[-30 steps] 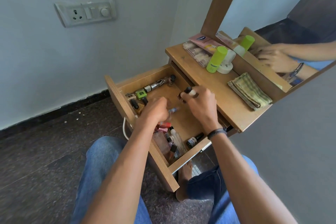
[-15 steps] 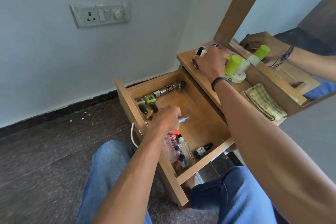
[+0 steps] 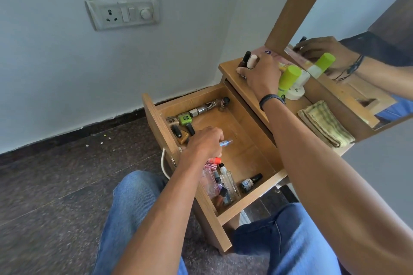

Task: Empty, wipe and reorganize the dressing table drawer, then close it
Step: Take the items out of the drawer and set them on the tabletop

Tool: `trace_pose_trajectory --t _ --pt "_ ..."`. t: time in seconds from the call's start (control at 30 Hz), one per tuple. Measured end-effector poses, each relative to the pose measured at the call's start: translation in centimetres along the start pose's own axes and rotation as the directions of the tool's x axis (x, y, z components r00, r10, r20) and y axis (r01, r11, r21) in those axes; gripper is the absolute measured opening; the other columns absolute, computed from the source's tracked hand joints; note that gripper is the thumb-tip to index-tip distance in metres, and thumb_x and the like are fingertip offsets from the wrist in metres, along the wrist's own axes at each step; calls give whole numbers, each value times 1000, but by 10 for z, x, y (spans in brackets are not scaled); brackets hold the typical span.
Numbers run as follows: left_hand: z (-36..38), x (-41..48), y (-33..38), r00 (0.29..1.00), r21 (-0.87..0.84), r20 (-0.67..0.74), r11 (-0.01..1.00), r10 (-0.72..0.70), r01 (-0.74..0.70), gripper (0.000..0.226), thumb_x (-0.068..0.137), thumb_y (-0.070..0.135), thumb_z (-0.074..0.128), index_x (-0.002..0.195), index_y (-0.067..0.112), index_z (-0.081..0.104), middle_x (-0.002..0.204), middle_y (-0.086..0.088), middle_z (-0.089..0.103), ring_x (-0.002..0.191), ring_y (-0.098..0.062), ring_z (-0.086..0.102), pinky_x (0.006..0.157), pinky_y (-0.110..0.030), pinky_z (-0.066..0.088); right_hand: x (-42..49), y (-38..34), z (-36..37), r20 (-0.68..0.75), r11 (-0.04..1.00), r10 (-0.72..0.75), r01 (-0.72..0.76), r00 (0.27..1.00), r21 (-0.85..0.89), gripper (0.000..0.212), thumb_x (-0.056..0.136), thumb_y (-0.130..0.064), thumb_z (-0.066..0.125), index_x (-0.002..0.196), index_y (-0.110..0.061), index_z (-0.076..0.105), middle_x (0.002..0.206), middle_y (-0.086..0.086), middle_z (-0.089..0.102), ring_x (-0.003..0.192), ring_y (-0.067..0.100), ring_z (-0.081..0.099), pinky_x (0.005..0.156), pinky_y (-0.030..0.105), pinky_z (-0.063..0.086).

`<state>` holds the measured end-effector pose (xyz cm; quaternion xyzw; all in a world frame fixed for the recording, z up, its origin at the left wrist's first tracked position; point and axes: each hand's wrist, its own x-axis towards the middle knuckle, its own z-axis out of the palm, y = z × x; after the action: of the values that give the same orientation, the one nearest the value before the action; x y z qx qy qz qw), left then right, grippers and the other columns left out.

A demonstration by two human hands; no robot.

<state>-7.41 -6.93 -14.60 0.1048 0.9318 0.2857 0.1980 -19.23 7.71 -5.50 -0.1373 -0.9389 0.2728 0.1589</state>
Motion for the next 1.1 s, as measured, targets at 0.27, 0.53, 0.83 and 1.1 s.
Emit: trace_pose_trajectory --t 0.27,0.53,0.83,1.1 --pt "2 2 -1 1000 52 14 998 -21 20 39 87 5 69 125 14 63 118 -6 66 98 -24 64 79 -37 53 -49 6 -3 -147 1000 -24 25 989 3 38 86 -13 66 123 -11 61 134 7 54 112 29 58 80 31 37" --pt "5 3 -2 999 91 -5 995 -43 44 32 85 9 72 114 18 63 110 -7 68 96 -28 65 76 -38 53 -145 39 17 -124 970 -223 233 967 75 17 93 -13 63 110 -15 68 105 -2 63 78 12 61 68 28 51" --pt "3 3 -4 994 73 -57 992 -95 99 28 89 11 67 116 15 64 111 -9 66 95 -30 64 76 -41 52 -178 75 30 396 974 -144 199 907 -103 39 86 -11 67 123 -21 69 123 3 58 114 29 54 90 39 49" --pt "4 2 -3 988 -7 -101 993 -117 117 23 91 6 63 106 19 73 109 -5 70 84 -24 63 69 -34 48 -177 83 32 413 992 -51 93 910 -82 23 86 -8 67 103 -23 73 104 -1 66 98 22 60 80 35 50"
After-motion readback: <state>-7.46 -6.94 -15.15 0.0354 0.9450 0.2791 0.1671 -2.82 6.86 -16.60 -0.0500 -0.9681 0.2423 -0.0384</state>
